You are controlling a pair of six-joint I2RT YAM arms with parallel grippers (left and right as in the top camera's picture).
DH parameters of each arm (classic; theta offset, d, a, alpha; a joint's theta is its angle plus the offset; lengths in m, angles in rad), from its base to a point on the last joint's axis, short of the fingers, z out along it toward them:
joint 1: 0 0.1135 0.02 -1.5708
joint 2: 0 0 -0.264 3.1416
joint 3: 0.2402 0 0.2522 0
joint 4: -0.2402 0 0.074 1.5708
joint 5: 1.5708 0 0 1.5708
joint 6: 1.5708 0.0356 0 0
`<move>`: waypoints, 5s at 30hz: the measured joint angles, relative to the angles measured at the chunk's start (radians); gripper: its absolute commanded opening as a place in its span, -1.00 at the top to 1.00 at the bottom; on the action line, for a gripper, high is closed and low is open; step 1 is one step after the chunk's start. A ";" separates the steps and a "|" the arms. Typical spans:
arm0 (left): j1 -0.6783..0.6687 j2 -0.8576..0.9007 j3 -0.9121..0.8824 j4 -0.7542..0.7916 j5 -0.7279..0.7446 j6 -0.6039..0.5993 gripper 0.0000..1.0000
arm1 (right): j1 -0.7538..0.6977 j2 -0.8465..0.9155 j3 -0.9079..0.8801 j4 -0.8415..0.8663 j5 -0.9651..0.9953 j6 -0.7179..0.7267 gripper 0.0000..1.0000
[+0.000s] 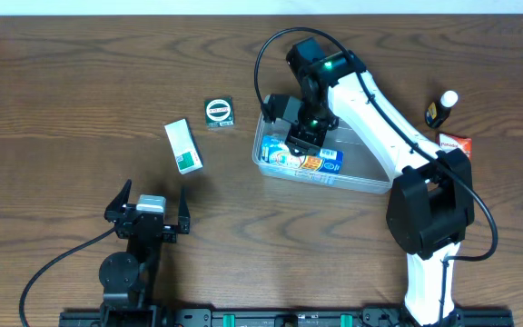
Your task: Pack container
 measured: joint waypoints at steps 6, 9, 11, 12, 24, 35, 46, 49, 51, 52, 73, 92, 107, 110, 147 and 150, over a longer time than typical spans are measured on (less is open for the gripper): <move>0.000 0.000 0.000 0.000 0.000 0.000 -0.96 | 0.000 0.000 0.000 0.077 0.136 0.062 -0.36; 0.000 0.000 0.000 0.000 0.000 0.000 -0.96 | 0.000 0.000 0.002 0.100 0.185 0.092 -0.40; 0.000 0.000 0.000 0.000 0.000 0.000 -0.96 | 0.000 -0.001 0.005 0.107 0.204 0.116 -0.42; 0.000 0.000 0.000 0.000 0.000 0.000 -0.96 | 0.000 -0.003 0.005 0.111 0.209 0.128 -0.43; 0.000 0.000 0.000 0.000 0.000 0.000 -0.96 | -0.027 -0.172 0.014 -0.005 0.253 0.418 -0.49; 0.000 0.000 0.000 0.000 0.000 0.000 -0.96 | -0.189 -0.256 0.015 -0.027 0.117 0.661 0.97; 0.000 0.000 0.000 0.000 0.000 0.000 -0.96 | -0.013 -0.254 -0.312 0.451 0.020 0.936 0.97; 0.000 0.000 0.000 0.000 0.000 0.000 -0.96 | 0.053 -0.251 -0.377 0.527 0.010 0.999 0.98; 0.000 0.000 0.000 0.000 0.000 0.000 -0.96 | 0.087 -0.251 -0.390 0.534 0.011 1.023 0.97; 0.000 0.000 0.000 0.000 0.000 0.000 -0.96 | 0.104 -0.251 -0.391 0.531 0.013 1.034 0.97; 0.000 0.000 0.000 0.000 0.000 0.000 -0.96 | 0.199 -0.251 -0.399 0.627 0.101 1.082 0.97; 0.000 0.000 0.000 0.000 0.000 0.000 -0.96 | 0.161 -0.231 -0.399 0.584 0.181 1.238 0.97; 0.000 0.000 0.000 0.000 0.000 0.000 -0.96 | 0.162 -0.207 -0.404 0.513 0.095 1.242 0.98; 0.000 0.000 0.000 0.000 0.000 0.000 -0.96 | 0.162 -0.207 -0.404 0.510 0.059 1.224 0.98; 0.000 0.000 0.000 0.000 0.000 0.000 -0.96 | -0.324 -0.431 -0.089 0.009 0.170 0.978 0.83; 0.000 0.000 0.000 0.000 0.000 0.000 -0.96 | -0.487 -0.479 -0.083 -0.027 0.240 0.959 0.81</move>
